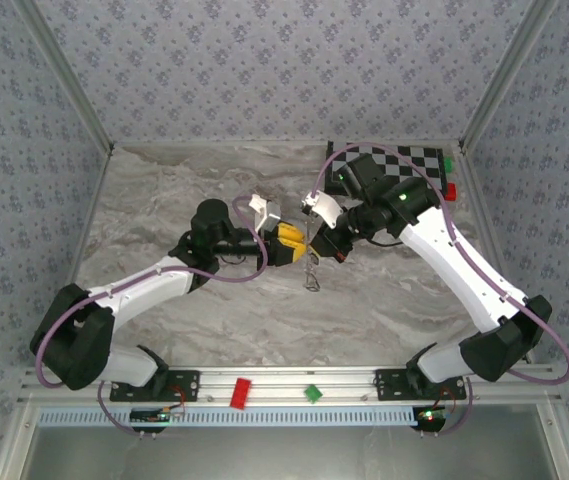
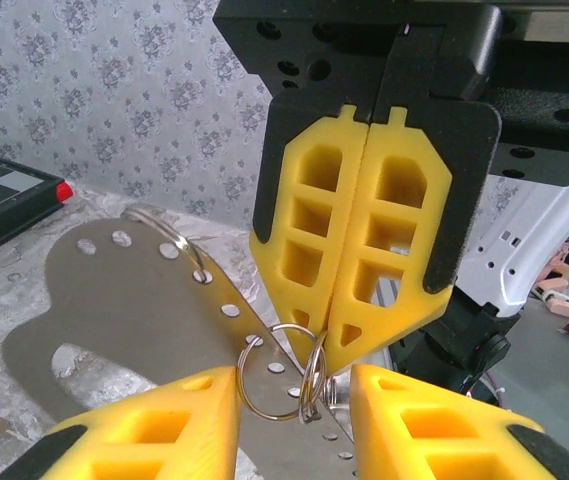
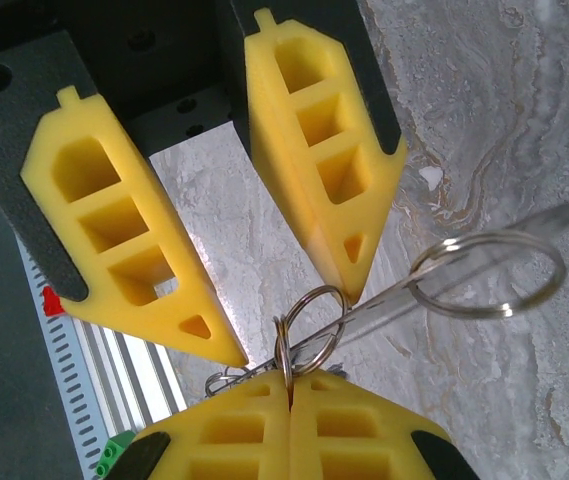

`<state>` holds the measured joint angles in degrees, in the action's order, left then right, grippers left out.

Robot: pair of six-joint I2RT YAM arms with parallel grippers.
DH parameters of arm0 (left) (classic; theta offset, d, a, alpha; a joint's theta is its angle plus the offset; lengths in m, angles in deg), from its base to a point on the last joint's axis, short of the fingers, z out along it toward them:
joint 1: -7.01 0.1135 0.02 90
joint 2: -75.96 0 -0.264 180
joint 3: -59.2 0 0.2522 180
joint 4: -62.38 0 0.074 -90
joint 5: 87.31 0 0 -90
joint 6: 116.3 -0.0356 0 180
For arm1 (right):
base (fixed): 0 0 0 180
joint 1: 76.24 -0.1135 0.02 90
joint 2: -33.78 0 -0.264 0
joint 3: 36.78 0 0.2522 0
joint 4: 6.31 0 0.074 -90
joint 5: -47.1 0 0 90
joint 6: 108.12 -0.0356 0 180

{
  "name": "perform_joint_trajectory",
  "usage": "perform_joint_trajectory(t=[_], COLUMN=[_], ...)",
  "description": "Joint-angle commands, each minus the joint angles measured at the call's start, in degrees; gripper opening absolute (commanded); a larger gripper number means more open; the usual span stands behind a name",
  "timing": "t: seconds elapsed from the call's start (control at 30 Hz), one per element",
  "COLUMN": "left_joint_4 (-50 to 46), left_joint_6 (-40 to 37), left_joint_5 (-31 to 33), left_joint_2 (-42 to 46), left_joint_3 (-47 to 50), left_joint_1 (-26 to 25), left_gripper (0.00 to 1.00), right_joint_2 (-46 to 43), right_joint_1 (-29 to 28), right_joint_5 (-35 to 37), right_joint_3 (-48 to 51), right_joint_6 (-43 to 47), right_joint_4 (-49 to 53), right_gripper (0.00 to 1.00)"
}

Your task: Put the keys on the keyring

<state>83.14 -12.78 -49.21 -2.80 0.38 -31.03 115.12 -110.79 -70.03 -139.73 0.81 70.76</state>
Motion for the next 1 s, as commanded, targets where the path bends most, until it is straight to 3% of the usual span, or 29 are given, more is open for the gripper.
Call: perform_joint_trajectory(t=[0.0,0.5,0.97], left_joint_4=[2.4,3.8,4.6], left_joint_6=[-0.3,1.0,6.7], left_joint_5=[-3.3,-1.1,-5.7], left_joint_2=[0.8,2.3,-2.5], left_joint_3=[-0.9,1.0,-3.3], left_joint_1=[-0.5,1.9,1.6], left_gripper=[0.33,0.33,0.37], right_joint_2=[-0.4,-3.4,-3.6], right_joint_1=[-0.2,0.6,0.7], right_joint_5=[0.8,1.1,0.7], right_joint_3=[-1.2,2.1,2.4], right_joint_6=[0.5,-0.2,-0.8], right_joint_4=[0.3,-3.0,-3.7], right_gripper=[0.00,0.00,0.00])
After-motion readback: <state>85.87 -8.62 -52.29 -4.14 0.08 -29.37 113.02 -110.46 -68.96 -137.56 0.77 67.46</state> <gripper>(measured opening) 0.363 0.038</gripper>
